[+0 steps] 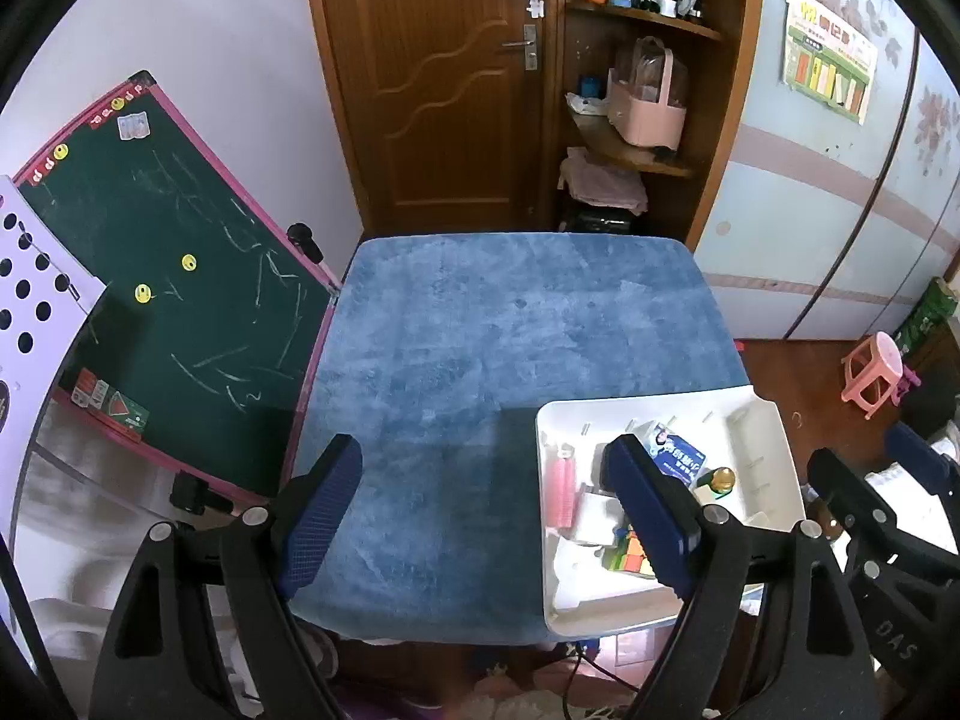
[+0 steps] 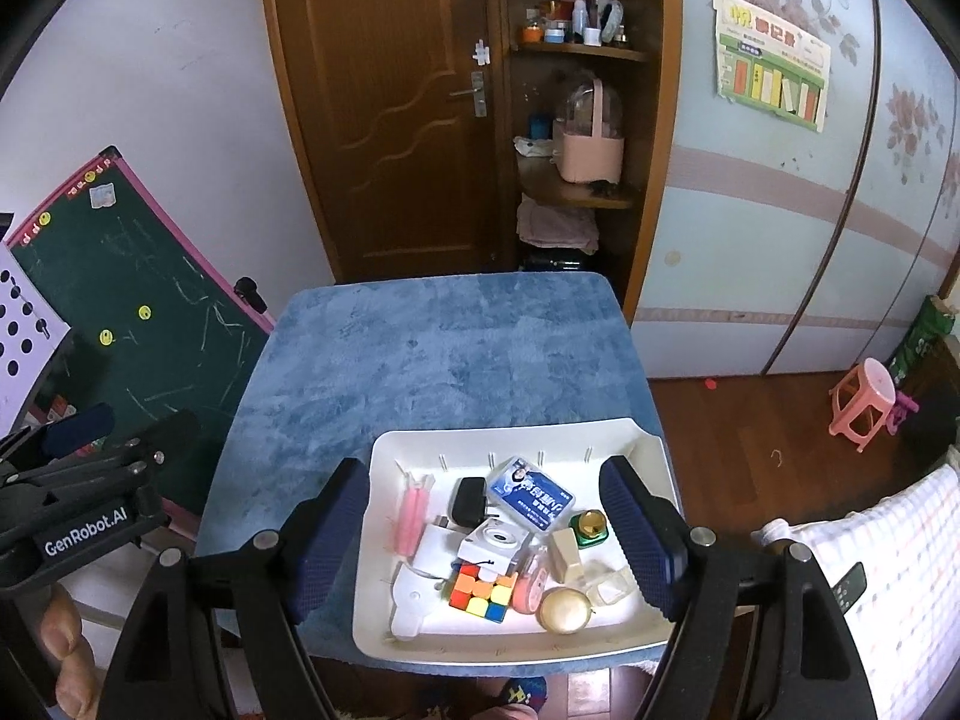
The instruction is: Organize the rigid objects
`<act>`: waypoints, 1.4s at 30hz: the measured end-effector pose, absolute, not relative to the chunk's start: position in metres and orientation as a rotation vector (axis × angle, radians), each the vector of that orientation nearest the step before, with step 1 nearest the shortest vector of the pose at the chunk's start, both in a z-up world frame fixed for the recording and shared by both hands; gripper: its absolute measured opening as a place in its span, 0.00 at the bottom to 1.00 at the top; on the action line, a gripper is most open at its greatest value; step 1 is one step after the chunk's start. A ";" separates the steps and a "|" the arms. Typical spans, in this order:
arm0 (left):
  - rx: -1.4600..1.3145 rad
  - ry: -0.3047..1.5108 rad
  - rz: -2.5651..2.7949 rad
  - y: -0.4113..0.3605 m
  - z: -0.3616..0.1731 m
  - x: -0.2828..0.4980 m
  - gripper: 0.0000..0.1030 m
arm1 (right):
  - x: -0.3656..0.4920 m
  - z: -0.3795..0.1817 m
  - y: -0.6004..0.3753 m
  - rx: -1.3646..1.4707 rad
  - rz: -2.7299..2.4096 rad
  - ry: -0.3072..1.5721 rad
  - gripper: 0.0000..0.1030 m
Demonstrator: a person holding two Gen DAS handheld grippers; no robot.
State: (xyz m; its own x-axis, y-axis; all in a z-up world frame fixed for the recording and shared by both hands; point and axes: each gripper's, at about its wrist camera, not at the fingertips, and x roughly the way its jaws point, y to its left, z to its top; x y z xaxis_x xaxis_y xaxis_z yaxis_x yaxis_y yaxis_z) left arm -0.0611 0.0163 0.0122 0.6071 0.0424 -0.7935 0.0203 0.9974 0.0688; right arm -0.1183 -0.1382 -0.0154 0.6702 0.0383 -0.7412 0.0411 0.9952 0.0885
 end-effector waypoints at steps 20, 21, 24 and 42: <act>0.078 0.920 0.022 0.015 0.010 -0.058 0.84 | -0.113 -0.015 -0.138 0.089 0.000 0.841 0.77; 0.078 0.920 0.023 0.016 0.010 -0.058 0.84 | -0.113 -0.014 -0.137 0.091 0.000 0.841 0.77; 0.077 0.921 0.022 0.016 0.010 -0.058 0.84 | -0.113 -0.014 -0.137 0.090 0.001 0.841 0.77; 0.065 0.930 0.030 0.017 0.007 -0.058 0.84 | -0.111 -0.014 -0.137 0.088 0.007 0.845 0.77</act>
